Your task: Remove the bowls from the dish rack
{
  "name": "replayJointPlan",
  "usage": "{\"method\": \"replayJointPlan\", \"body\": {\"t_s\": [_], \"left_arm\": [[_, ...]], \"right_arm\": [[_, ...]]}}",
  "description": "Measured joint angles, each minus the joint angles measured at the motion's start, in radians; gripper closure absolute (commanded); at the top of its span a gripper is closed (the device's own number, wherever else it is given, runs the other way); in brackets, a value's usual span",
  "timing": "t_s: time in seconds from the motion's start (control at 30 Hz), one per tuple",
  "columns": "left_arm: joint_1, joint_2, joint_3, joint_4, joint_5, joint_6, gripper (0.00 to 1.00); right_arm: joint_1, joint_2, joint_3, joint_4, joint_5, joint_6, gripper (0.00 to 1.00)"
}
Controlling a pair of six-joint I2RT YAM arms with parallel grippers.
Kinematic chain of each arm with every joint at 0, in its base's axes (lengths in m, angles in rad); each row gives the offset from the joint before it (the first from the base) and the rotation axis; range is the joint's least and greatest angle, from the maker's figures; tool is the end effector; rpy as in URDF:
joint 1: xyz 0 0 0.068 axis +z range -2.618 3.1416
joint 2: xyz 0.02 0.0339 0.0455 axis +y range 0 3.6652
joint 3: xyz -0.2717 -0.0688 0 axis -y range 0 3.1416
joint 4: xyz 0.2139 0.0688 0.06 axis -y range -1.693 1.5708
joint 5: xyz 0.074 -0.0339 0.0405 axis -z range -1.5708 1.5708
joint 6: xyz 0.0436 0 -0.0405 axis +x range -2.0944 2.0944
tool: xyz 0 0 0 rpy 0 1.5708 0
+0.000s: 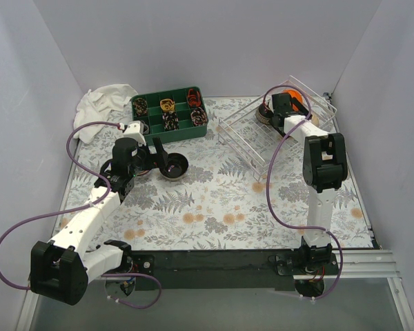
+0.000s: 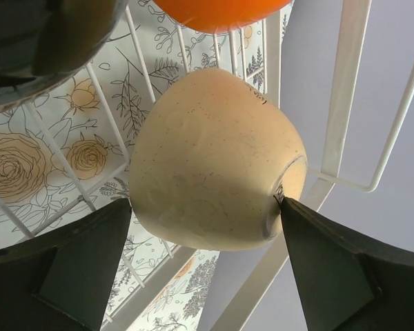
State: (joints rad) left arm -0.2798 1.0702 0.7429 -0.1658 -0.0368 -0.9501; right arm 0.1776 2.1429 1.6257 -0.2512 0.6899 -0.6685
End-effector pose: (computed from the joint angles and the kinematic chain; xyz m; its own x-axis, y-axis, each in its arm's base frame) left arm 0.2071 -0.0578 0.2843 -0.4638 -0.7126 -0.5265 -0.2277 0.6702 -0.7064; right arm 0.4577 0.0540 0.2135 -0.7315 -0.6170 -0.2901 -0.1774 0.5831 -0.7928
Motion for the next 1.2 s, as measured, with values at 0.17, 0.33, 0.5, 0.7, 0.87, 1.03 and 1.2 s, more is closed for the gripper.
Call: {"method": "replayJointPlan", "body": {"t_s": [0.17,0.33,0.5,0.7,0.87,1.03,1.2], "left_arm": [[0.0,0.0,0.0,0.0,0.002,0.0,0.02],[0.0,0.0,0.0,0.0,0.004,0.0,0.02],[0.0,0.0,0.0,0.0,0.006,0.0,0.02],[0.0,0.0,0.0,0.0,0.018,0.0,0.02],[0.0,0.0,0.0,0.001,0.023,0.0,0.02],[0.0,-0.001,0.0,0.001,0.023,0.0,0.02],[-0.004,-0.012,0.0,0.001,0.023,0.0,0.02]], "right_arm": [[0.0,0.005,-0.021,0.045,0.021,-0.029,0.03],[0.001,0.009,-0.034,0.074,0.038,-0.05,0.04],[0.003,0.013,-0.065,0.144,0.068,-0.085,0.09],[0.015,0.013,-0.087,0.185,0.097,-0.109,0.25],[0.026,0.012,-0.103,0.211,0.109,-0.12,0.37],[0.04,0.005,-0.119,0.233,0.126,-0.125,0.46],[0.068,-0.024,-0.143,0.248,0.125,-0.121,0.54]]}}
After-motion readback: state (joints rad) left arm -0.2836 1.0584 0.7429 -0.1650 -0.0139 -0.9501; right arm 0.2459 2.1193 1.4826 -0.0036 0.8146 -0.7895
